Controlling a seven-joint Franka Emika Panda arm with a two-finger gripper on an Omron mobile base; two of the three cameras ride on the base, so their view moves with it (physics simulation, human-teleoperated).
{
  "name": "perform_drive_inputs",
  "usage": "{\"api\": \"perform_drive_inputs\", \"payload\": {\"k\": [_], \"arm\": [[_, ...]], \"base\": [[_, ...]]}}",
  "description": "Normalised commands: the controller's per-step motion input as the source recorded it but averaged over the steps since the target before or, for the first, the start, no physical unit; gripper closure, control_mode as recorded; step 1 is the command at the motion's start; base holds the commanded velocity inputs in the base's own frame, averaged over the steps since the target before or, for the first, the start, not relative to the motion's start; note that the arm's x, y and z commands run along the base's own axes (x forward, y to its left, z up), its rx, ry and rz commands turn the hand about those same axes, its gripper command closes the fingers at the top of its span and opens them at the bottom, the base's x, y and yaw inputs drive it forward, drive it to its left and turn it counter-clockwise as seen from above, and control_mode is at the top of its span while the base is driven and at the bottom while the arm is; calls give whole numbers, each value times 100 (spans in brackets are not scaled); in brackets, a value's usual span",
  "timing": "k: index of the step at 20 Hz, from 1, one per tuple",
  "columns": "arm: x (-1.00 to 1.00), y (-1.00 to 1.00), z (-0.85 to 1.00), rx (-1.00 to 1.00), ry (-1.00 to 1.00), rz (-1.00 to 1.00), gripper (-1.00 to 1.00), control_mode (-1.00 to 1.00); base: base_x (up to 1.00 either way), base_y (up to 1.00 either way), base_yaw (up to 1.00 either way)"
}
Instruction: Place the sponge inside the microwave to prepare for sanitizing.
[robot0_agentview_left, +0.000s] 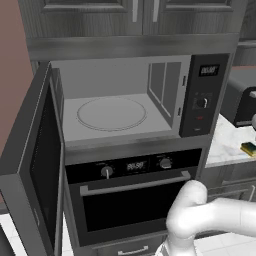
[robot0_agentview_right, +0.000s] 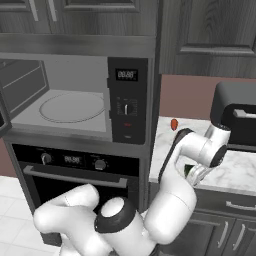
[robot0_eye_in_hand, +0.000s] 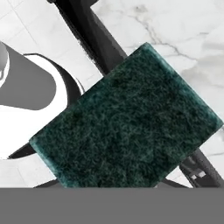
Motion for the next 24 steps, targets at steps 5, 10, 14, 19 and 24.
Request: {"api": "perform_drive_inputs", "payload": {"k": [5, 10, 14, 19, 24], "arm": [[-97, 34, 45, -4, 0, -12, 100, -100], [-95, 51, 34, -4, -3, -12, 100, -100], [-77, 95, 19, -3, -16, -7, 100, -100], [-59, 100, 38, -7, -22, -4, 100, -100], [-30, 99, 45, -10, -23, -2, 100, -100]], "base": [[0, 0, 0], [0, 0, 0], [0, 0, 0], [0, 0, 0], [0, 0, 0]]}}
